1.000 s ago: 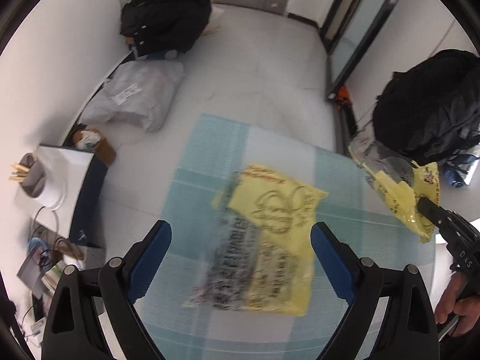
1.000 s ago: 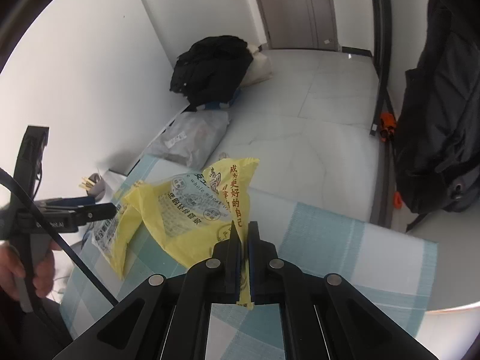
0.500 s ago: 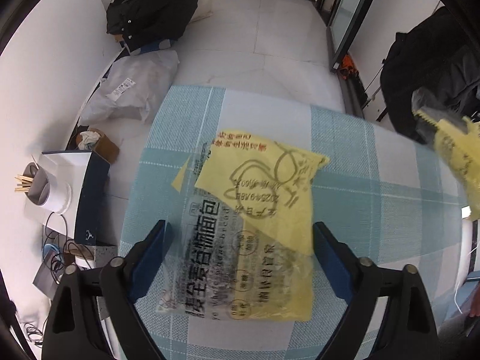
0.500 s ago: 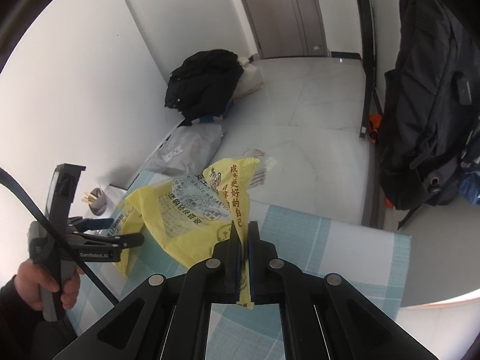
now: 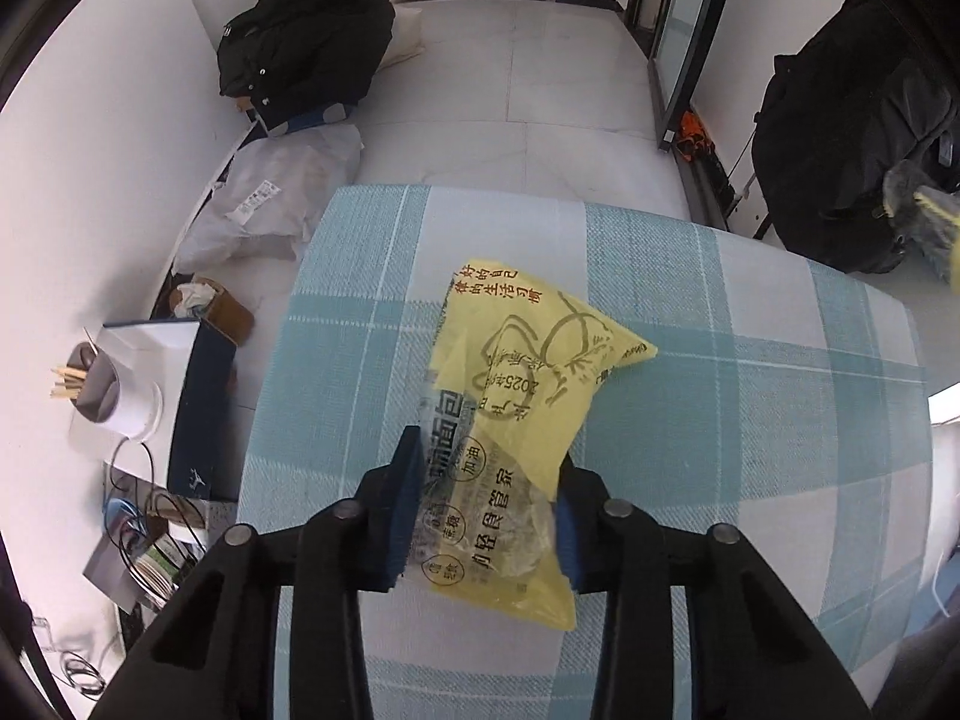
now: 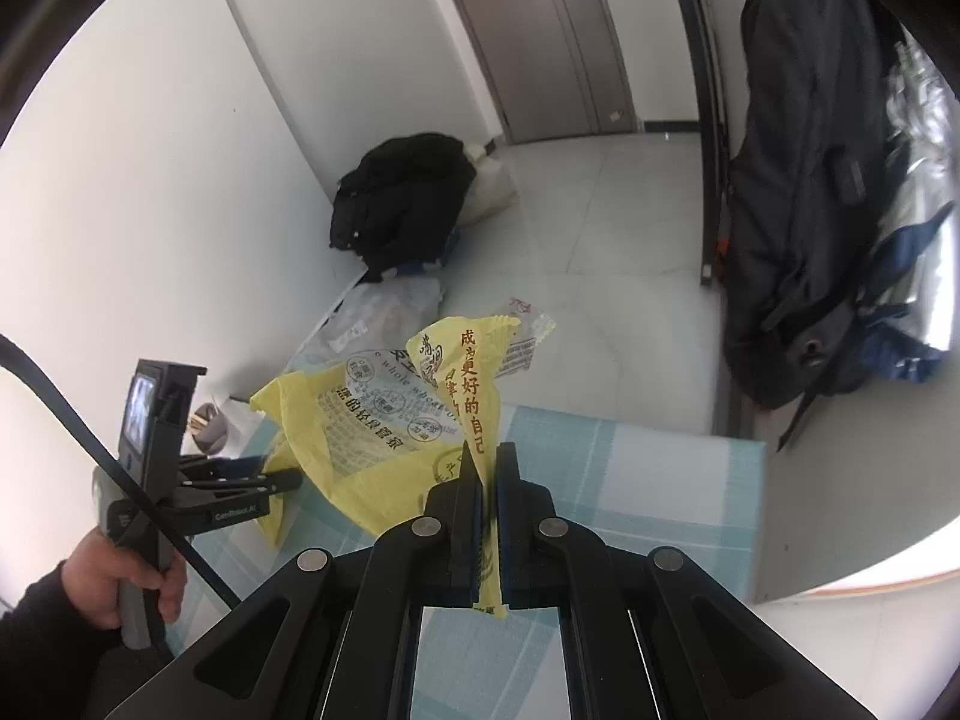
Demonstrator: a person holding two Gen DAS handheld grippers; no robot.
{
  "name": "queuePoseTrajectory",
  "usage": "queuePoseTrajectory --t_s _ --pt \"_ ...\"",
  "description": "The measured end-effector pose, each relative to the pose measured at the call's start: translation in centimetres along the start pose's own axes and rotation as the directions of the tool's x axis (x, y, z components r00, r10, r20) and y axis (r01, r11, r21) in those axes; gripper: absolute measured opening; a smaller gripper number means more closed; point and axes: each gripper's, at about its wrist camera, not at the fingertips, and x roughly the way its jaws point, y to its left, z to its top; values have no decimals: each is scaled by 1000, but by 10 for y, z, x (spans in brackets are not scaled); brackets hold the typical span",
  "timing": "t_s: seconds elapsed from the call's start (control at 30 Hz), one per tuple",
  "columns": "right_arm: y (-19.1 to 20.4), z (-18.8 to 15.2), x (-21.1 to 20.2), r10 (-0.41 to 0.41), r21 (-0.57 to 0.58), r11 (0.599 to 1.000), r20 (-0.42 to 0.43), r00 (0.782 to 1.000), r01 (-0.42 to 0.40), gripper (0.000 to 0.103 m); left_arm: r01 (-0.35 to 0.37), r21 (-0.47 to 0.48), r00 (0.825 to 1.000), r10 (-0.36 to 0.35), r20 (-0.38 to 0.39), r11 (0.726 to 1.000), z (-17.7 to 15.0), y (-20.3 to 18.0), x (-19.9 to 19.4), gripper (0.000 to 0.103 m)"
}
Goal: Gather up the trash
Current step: 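Grasp one yellow bag with the right gripper while the left gripper grasps the other yellow bag, then carry both yellow bags in both grippers over the white bin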
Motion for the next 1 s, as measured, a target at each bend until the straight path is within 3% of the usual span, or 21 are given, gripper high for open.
queuePoseTrajectory --t_s 0.17,0.4,0.67,1.0 --pt "0 -3 -36 4 8 1000 49 999 -5 3 32 -34 999 -32 8 999 -7 -1 -11 30" --pt "-2 -22 -101 0 33 999 123 992 -4 3 65 37 990 -69 126 997 -12 -37 -64 29" --pt "-26 -34 -187 -56 64 997 209 976 43 3 152 156 944 -190 271 976 -25 -101 -142 29" --pt "-72 -63 -288 -182 158 978 311 933 139 3 243 346 874 -359 327 906 -41 -193 -206 29"
